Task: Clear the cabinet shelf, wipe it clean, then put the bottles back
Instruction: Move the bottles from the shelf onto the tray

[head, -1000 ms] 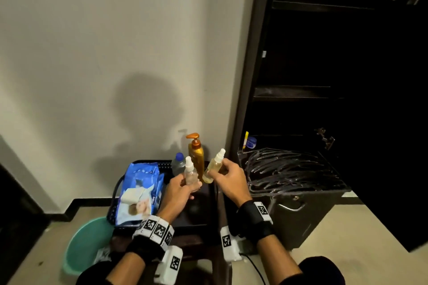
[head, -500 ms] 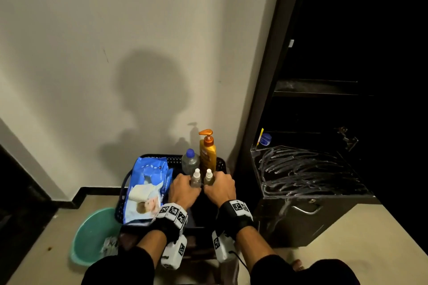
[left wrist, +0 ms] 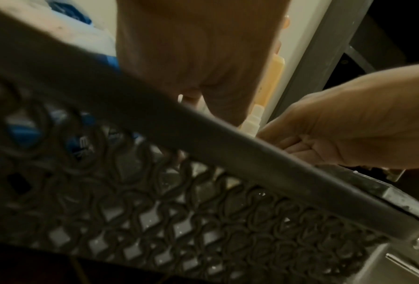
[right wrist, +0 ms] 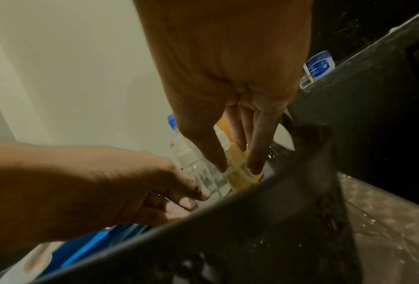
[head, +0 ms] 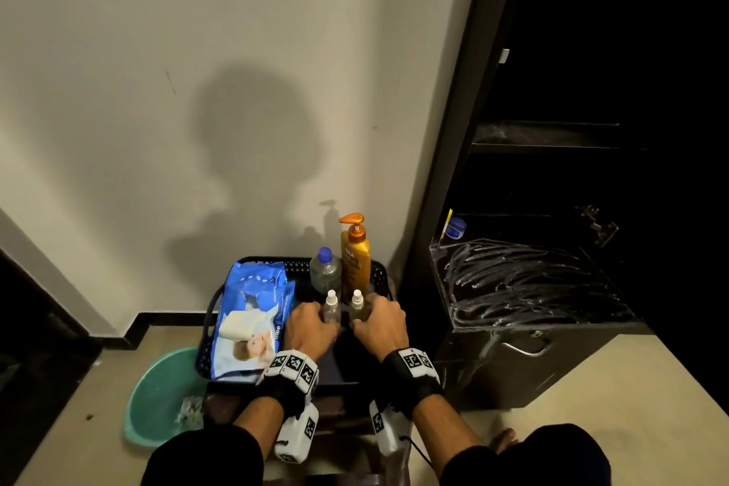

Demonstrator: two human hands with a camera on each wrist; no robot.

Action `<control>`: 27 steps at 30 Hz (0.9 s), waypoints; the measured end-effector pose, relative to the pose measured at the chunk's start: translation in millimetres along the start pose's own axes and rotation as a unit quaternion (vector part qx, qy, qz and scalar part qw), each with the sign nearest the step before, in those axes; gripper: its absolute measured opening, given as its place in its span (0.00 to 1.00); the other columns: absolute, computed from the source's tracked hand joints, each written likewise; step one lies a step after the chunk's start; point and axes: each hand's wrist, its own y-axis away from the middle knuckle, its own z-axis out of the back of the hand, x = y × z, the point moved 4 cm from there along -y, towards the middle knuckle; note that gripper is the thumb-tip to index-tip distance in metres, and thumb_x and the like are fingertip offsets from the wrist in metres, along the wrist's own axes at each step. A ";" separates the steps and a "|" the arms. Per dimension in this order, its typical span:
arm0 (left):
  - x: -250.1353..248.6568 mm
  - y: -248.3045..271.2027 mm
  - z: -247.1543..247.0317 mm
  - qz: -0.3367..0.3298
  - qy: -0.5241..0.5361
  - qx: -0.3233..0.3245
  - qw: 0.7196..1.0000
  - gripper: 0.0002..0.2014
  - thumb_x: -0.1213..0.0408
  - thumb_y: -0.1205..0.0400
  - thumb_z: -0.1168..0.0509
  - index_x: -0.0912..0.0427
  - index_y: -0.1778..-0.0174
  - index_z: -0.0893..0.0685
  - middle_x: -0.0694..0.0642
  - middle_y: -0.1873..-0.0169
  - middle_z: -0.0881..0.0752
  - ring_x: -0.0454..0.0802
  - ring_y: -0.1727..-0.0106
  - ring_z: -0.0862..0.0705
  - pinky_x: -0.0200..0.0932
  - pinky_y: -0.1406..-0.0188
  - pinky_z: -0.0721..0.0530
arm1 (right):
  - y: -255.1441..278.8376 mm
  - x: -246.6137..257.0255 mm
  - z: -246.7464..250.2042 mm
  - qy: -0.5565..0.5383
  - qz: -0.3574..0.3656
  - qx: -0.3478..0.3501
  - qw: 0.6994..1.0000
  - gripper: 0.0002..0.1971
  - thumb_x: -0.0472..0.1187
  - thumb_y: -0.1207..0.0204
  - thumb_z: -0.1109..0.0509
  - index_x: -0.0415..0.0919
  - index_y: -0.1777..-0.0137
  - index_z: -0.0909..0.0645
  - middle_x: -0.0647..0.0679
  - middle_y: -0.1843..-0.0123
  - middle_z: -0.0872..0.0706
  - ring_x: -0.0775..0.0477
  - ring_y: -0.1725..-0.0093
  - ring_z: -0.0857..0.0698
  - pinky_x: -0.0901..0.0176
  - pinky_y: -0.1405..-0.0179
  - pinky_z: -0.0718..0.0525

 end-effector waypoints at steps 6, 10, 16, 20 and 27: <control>-11.3 38.4 20.4 0.012 0.031 -0.049 0.998 0.08 0.52 0.27 0.27 0.49 0.59 0.18 0.47 0.64 0.15 0.52 0.58 0.15 0.46 0.60 0.20 | 15.2 -23.4 36.2 -0.070 0.011 -0.063 0.995 0.20 0.51 0.25 0.24 0.51 0.33 0.12 0.52 0.43 0.06 0.51 0.42 0.08 0.50 0.35 0.11; -55.3 67.5 11.2 -0.068 0.068 -0.041 0.995 0.07 0.59 0.27 0.29 0.50 0.66 0.22 0.47 0.74 0.18 0.45 0.68 0.18 0.41 0.70 0.25 | 9.3 -46.8 84.2 -0.111 -0.012 -0.138 0.984 0.14 0.50 0.27 0.25 0.51 0.44 0.07 0.55 0.55 0.04 0.52 0.52 0.06 0.51 0.43 0.09; -176.6 55.2 -23.8 -0.232 0.011 -0.013 0.972 0.04 0.55 0.25 0.33 0.48 0.57 0.17 0.47 0.73 0.14 0.49 0.62 0.13 0.46 0.62 0.16 | -25.6 -81.8 160.0 -0.102 -0.054 -0.222 0.968 0.11 0.47 0.26 0.24 0.50 0.46 0.06 0.49 0.52 0.04 0.42 0.44 0.07 0.52 0.42 0.12; -244.6 16.6 -43.9 -0.279 -0.041 -0.020 0.959 0.15 0.53 0.22 0.34 0.46 0.39 0.16 0.51 0.60 0.09 0.59 0.48 0.12 0.51 0.49 0.15 | -71.7 -100.4 193.4 -0.068 -0.070 -0.193 0.976 0.16 0.52 0.27 0.24 0.51 0.41 0.08 0.46 0.45 0.04 0.38 0.38 0.09 0.49 0.39 0.12; -294.7 -42.2 -79.3 -0.272 -0.208 -0.055 0.938 0.30 0.53 0.16 0.37 0.55 0.18 0.32 0.62 0.44 0.11 0.65 0.39 0.14 0.55 0.43 0.17 | -145.3 -99.0 221.5 0.002 -0.006 -0.104 0.995 0.28 0.51 0.23 0.23 0.49 0.23 0.17 0.42 0.29 0.11 0.36 0.27 0.15 0.48 0.30 0.17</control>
